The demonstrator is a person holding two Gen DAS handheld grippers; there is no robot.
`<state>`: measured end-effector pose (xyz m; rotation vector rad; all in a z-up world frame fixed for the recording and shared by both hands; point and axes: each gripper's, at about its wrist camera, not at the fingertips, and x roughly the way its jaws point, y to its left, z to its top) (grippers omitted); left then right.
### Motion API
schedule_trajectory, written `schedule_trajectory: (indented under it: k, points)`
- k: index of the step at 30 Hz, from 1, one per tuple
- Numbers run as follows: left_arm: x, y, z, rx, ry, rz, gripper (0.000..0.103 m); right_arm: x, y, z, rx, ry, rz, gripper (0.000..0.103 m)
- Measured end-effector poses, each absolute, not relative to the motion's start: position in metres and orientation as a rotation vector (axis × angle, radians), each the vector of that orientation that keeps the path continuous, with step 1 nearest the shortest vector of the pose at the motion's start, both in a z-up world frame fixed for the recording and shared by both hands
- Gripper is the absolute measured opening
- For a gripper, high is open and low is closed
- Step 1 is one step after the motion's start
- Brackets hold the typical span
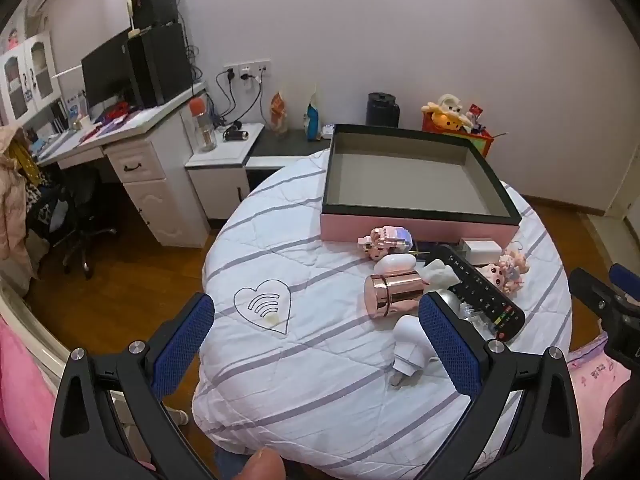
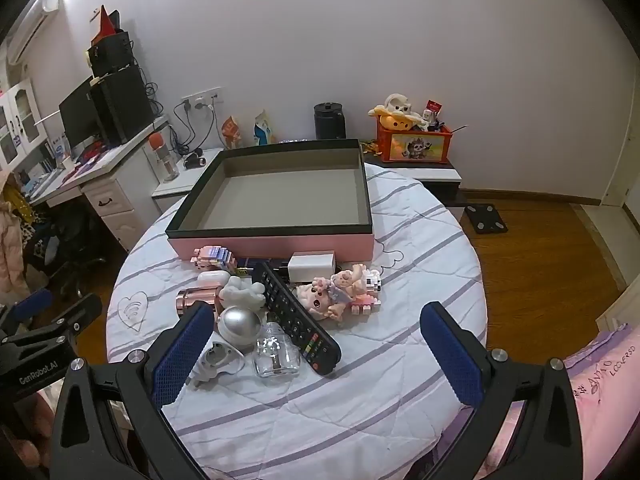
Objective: Organize rigid objects
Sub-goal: 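Reach both tools toward the white plug adapter and black remote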
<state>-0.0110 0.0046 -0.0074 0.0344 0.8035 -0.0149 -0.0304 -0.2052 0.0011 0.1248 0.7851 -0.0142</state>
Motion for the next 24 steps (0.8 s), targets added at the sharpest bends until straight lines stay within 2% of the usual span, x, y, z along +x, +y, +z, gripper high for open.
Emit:
schedule_trajectory:
  k: [24]
  points:
    - [-0.039, -0.016, -0.034, 0.072, 0.796, -0.048, 0.103, -0.047, -0.216, -0.01, 0.115, 0.819, -0.005, 0.103]
